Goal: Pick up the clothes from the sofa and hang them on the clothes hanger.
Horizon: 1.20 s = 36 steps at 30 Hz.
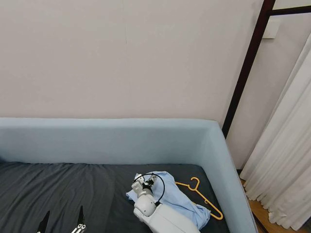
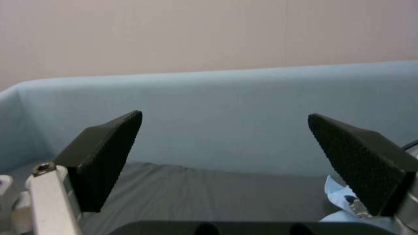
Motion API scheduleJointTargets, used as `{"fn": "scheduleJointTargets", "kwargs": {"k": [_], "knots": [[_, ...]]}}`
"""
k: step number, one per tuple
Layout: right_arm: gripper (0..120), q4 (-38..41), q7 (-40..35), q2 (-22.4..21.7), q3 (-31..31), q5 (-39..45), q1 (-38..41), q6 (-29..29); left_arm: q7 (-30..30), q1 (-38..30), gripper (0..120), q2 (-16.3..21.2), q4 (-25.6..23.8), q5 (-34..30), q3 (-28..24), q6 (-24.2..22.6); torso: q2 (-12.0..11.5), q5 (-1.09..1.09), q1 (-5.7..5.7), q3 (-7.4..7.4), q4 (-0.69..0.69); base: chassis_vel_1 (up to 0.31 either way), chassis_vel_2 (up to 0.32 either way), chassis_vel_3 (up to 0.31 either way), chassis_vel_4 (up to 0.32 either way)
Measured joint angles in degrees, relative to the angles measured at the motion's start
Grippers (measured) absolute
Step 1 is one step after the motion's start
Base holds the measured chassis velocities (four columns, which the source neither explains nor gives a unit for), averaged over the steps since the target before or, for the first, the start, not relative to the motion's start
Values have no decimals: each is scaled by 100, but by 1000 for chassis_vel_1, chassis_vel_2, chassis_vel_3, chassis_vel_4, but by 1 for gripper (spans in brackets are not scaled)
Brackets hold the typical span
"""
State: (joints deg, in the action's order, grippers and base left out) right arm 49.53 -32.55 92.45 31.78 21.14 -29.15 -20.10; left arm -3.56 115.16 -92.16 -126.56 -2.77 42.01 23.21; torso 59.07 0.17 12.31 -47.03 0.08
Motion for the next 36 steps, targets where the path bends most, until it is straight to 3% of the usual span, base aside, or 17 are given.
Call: {"fn": "scheduleJointTargets", "kwargs": {"k": [4,15,24,36], "knots": [[100,-331,311,-12,4,-427,-87,490,-10,110,100,1,-8,25,22,71,0,0,0,0,-1,0,0,0,0],[100,-823,438,-26,-18,-1219,-163,635,-35,229,100,2,-102,40,57,120,0,0,0,0,0,0,0,0,0],[100,-308,422,-28,347,-1204,-301,232,-39,166,100,2,-66,59,34,121,0,-1,0,0,-1,0,0,0,0],[100,-481,345,-31,279,-1588,-194,-70,-54,122,100,2,-5,37,51,110,0,-1,0,0,0,0,0,0,0]]}}
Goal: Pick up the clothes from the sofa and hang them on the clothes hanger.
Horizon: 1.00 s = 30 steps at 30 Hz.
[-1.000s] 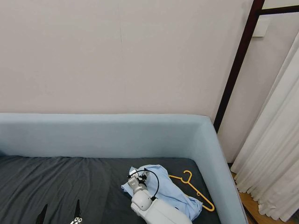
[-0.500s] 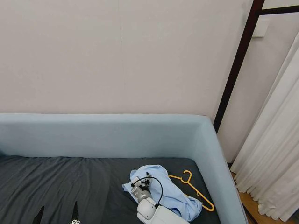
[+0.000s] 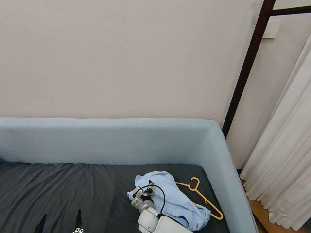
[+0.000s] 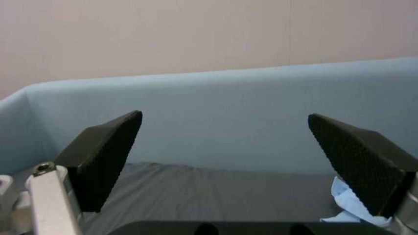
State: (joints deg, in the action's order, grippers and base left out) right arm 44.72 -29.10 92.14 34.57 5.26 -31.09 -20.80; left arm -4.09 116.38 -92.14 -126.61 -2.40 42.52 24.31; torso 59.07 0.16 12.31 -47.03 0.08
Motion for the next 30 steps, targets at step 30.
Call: {"fn": "scheduleJointTargets", "kwargs": {"k": [30], "knots": [[95,-54,5,-1,-257,-385,37,468,-6,-27,100,0,49,35,-46,7,0,0,0,0,0,0,0,0,0]]}}
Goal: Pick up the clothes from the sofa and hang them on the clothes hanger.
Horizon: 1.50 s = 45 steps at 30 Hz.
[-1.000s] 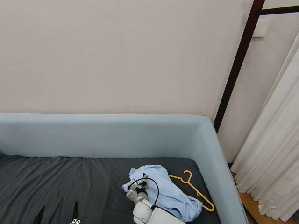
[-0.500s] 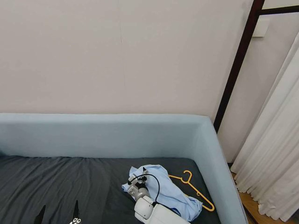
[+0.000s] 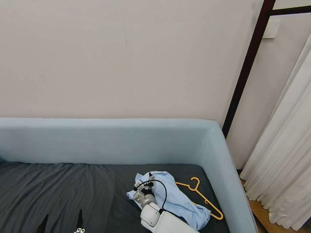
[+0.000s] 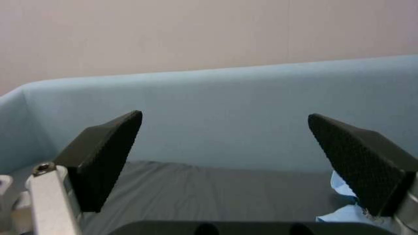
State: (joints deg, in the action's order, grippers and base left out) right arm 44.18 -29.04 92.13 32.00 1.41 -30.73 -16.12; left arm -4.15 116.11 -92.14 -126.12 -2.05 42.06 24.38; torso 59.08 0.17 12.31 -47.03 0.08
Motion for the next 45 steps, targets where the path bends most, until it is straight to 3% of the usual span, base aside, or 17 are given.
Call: {"fn": "scheduleJointTargets", "kwargs": {"k": [4,11,16,19,21,26,30,36,40,42,45], "knots": [[95,-44,31,1,10,-40,-3,-59,-16,20,100,0,-10,1,6,12,0,0,0,0,-1,0,0,0,0],[78,-286,103,0,-100,-205,-23,103,-35,35,100,0,-11,2,9,44,0,0,0,0,0,0,0,0,0],[52,-254,120,0,-134,-222,-40,325,-35,14,100,0,-5,16,-6,45,0,0,0,0,-1,0,0,0,0],[48,-231,130,1,-134,-210,-40,372,-35,6,100,0,-2,20,-14,45,0,0,0,0,-1,0,0,0,0],[36,-221,141,1,-133,-197,-39,388,-35,-2,100,0,0,22,-15,45,0,0,0,0,-1,0,0,0,0],[22,-224,165,0,-129,-191,-30,390,-35,-2,100,0,1,20,-5,45,0,0,0,0,-1,0,0,0,0],[3,-178,168,0,-114,-193,-39,398,-35,3,100,0,23,2,8,46,0,0,0,0,-1,0,0,0,0],[0,-17,155,-1,-112,-152,-39,590,-38,-42,100,0,47,-18,6,41,0,-1,0,0,0,0,0,0,0],[0,360,210,-35,-94,20,-34,1044,-42,-107,100,0,67,-105,7,3,0,1,0,0,-3,0,0,0,0],[0,1081,349,-365,-112,395,-12,1519,-43,-242,100,0,93,-287,-14,-98,0,1,0,0,-4,0,0,0,0],[0,2059,409,-871,-148,941,37,1616,-34,-453,100,62,172,-486,-47,-231,0,1,0,0,0,0,0,0,0]]}}
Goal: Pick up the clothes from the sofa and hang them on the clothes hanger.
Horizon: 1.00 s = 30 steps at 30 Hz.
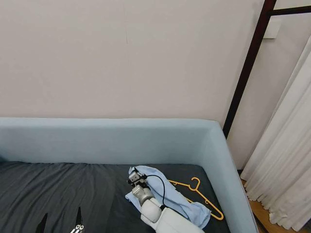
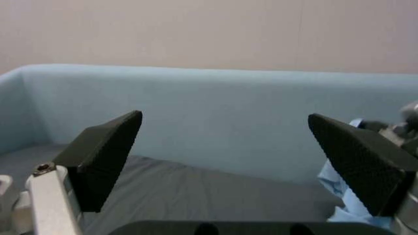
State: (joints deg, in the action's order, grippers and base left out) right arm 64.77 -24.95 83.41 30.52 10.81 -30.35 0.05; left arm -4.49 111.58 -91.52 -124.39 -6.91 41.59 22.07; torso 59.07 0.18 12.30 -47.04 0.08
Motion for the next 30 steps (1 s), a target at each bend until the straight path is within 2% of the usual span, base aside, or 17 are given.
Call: {"fn": "scheduleJointTargets", "kwargs": {"k": [1,2,5,7,8,11,16,18,19,22,23,24,26,28,29,30], "knots": [[0,0,0,0,0,0,0,0,0,0,100,0,0,0,0,0,0,0,0,0,0,0,0,0,0],[0,571,13,-362,-38,377,58,0,12,-148,100,101,64,-138,-31,-90,0,0,0,0,1,0,0,0,0],[0,1346,126,-999,-142,1016,280,187,38,-383,100,345,228,-458,-172,-278,0,-1,0,0,2,0,0,0,0],[0,1453,157,-1106,-163,1124,346,254,44,-438,100,395,278,-538,-207,-318,0,1,0,0,2,0,0,0,0],[0,1703,223,-1339,-211,1375,536,396,69,-554,100,488,383,-756,-287,-408,0,0,0,0,1,0,0,0,0],[0,2134,280,-1650,-276,1815,877,524,113,-780,100,656,485,-1384,-433,-654,0,-1,0,0,-1,0,0,0,0],[0,2645,302,-1901,-366,2169,1111,550,173,-974,100,904,473,-2008,-493,-940,0,-1,0,0,-1,0,0,0,0],[0,3031,319,-2030,-399,2316,1154,549,258,-1111,100,1186,454,-2378,-492,-1025,0,-1,0,0,0,0,0,0,0],[0,3031,319,-2030,-399,2316,1154,549,258,-1111,100,1186,454,-2378,-492,-1025,0,-1,0,0,0,0,0,0,0],[0,3276,351,-2038,-327,2398,1124,571,481,-1233,100,1469,551,-3063,-473,-1020,0,0,0,1,0,0,0,0,0],[0,3302,425,-2010,-251,2413,1109,637,618,-1306,100,1564,665,-3405,-441,-985,0,-1,0,0,-1,0,0,0,0],[0,3302,425,-2010,-251,2413,1109,637,618,-1306,100,1564,665,-3405,-441,-985,0,-1,0,0,-1,0,0,0,0],[0,3330,683,-1955,-154,2447,1062,830,942,-1504,100,1737,932,-3898,-389,-911,0,-2,0,0,-3,0,0,0,0],[0,3365,883,-1940,-122,2493,1010,969,1306,-1757,100,1920,1246,-4131,-373,-868,0,-2,0,0,-3,0,0,0,0],[0,3365,883,-1940,-122,2493,1010,969,1306,-1757,100,1920,1246,-4131,-373,-868,0,-2,0,0,-3,0,0,0,0],[0,3382,949,-1943,-116,2517,982,1011,1591,-1946,100,2039,1478,-4199,-376,-846,0,-3,0,0,-1,0,0,0,0]]}}
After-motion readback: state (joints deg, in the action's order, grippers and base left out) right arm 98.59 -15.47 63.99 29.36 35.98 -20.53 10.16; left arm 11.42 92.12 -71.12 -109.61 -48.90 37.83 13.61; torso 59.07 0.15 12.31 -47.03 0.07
